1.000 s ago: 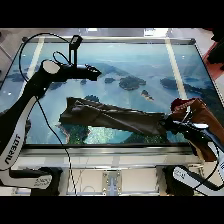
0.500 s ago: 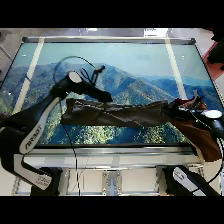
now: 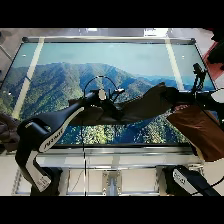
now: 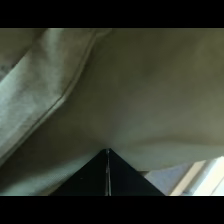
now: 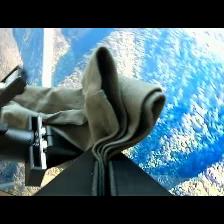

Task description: Fold the shirts.

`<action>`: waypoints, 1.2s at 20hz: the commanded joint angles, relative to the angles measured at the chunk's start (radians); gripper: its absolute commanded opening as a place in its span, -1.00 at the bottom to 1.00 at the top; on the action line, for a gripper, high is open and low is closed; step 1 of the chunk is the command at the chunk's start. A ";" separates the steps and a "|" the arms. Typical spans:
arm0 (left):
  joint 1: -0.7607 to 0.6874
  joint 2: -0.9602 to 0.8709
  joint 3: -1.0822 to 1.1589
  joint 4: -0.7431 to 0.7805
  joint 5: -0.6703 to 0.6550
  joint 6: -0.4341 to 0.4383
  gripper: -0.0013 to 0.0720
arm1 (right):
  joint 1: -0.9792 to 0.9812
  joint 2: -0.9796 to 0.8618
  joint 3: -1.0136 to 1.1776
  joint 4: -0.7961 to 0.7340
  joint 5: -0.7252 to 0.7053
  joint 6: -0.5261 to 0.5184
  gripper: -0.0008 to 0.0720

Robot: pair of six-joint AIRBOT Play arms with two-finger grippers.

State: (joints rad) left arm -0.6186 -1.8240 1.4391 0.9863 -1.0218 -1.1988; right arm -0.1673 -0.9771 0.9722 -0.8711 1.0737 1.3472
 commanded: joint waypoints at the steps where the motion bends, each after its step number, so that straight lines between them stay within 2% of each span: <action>1: 0.016 0.008 0.060 0.032 -0.022 -0.018 -0.95 | 0.091 0.003 0.064 -0.114 0.012 0.082 -0.89; 5: 0.155 0.134 0.220 0.090 -0.061 -0.017 -0.95 | 0.217 -0.003 0.064 -0.125 -0.039 0.129 -0.90; 9: 0.330 0.289 0.282 0.121 -0.045 -0.017 -0.95 | 0.441 -0.068 0.065 -0.106 -0.258 0.217 -0.90; 12: 0.428 0.345 0.282 0.121 -0.080 -0.017 -0.95 | 0.647 -0.221 0.093 -0.011 -0.451 0.226 -0.90; 14: 0.470 0.351 0.282 0.122 -0.134 -0.017 -0.95 | 0.779 -0.361 0.186 0.003 -0.550 0.226 -0.90; 18: 0.494 0.350 0.282 0.124 -0.205 -0.005 -0.95 | 0.905 -0.632 0.414 0.032 -0.640 0.250 -0.89; 19: 0.494 0.350 0.282 0.125 -0.207 -0.005 -0.95 | 0.911 -0.683 0.438 0.067 -0.647 0.270 -0.69; 20: 0.494 0.350 0.282 0.125 -0.206 -0.003 -0.95 | 0.911 -0.715 0.446 0.130 -0.646 0.270 -0.04; 21: 0.494 0.350 0.282 0.126 -0.205 0.006 -0.95 | 0.910 -0.730 0.447 0.193 -0.653 0.251 0.18; 24: 0.494 0.350 0.281 0.130 -0.203 0.019 -0.95 | 0.904 -0.727 0.476 0.224 -0.673 0.154 0.18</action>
State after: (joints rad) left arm -0.1287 -1.4750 1.7195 1.1114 -1.2160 -1.1927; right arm 0.7261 -1.6638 1.4044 -0.7147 0.4347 1.5639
